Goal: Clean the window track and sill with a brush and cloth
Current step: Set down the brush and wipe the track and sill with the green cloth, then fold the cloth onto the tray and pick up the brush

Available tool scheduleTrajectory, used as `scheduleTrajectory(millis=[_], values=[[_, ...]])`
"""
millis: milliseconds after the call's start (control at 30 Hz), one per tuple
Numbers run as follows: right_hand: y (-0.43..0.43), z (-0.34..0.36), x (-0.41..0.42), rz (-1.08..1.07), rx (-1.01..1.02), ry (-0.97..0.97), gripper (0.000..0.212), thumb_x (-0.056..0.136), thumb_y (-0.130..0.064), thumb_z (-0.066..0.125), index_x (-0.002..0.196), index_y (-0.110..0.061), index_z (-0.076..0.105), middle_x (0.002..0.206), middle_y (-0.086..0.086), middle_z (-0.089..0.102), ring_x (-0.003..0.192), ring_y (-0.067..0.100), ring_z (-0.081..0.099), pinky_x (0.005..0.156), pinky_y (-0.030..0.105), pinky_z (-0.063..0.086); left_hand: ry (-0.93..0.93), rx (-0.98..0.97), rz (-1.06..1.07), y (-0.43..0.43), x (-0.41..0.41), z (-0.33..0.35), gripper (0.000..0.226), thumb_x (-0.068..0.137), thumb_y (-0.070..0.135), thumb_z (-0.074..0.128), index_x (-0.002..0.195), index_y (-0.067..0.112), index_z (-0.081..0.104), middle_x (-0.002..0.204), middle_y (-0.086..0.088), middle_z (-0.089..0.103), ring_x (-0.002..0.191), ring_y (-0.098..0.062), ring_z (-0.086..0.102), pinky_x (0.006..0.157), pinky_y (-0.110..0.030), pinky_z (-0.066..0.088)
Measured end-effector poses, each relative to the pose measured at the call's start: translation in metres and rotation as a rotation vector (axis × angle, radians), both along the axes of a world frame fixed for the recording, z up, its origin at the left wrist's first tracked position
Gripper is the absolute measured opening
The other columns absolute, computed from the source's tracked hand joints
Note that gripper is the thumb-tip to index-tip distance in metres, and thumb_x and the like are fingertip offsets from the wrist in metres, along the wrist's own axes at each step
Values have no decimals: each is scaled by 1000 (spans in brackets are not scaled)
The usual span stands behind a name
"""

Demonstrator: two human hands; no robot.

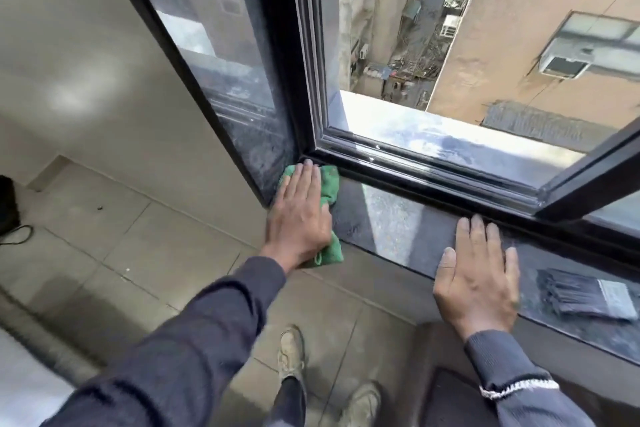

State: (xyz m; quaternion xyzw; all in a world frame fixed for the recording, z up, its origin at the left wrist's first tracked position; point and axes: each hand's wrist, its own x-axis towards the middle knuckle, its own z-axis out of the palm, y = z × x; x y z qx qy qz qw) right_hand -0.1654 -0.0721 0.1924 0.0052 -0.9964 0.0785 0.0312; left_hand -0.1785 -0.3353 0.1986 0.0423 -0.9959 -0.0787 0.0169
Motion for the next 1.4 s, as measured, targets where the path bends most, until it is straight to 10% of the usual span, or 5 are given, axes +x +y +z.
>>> scheduleTrajectory(millis=[400,533,800,1000,1400], values=[[5,5,0,50,-110,-122,60,100,-38,25,155,-17,20,165,-1,13,151,14,5,122,38,-4,117,571,97,72,64,11,54,93,28,30,140,8,46,150,-14,43,145,-22,30,123,-42,10],[0,39,37,-171,-641,-7,41,97,-42,43,116,-19,70,126,7,68,118,21,60,98,14,29,86,1087,-7,91,84,42,32,94,25,36,110,29,63,80,2,69,78,-8,60,82,-36,47],[18,45,132,-843,-1776,-444,39,74,-47,67,89,-12,74,69,5,72,52,15,66,51,24,54,-329,1184,-790,128,132,13,42,92,7,42,132,8,54,147,-3,48,147,-15,24,124,-37,7],[75,-21,200,-984,-1907,-256,45,83,-7,60,125,8,58,126,33,60,116,45,59,103,56,44,-557,1573,-277,178,160,-59,44,84,16,48,127,17,57,145,2,49,134,1,42,111,-20,33],[243,-239,255,-1201,-1863,-81,22,78,-7,64,100,-6,64,105,18,66,89,29,66,85,47,53,-1359,1351,120,306,157,-294,23,66,6,66,88,10,64,94,-18,63,87,-31,61,84,-51,54]])
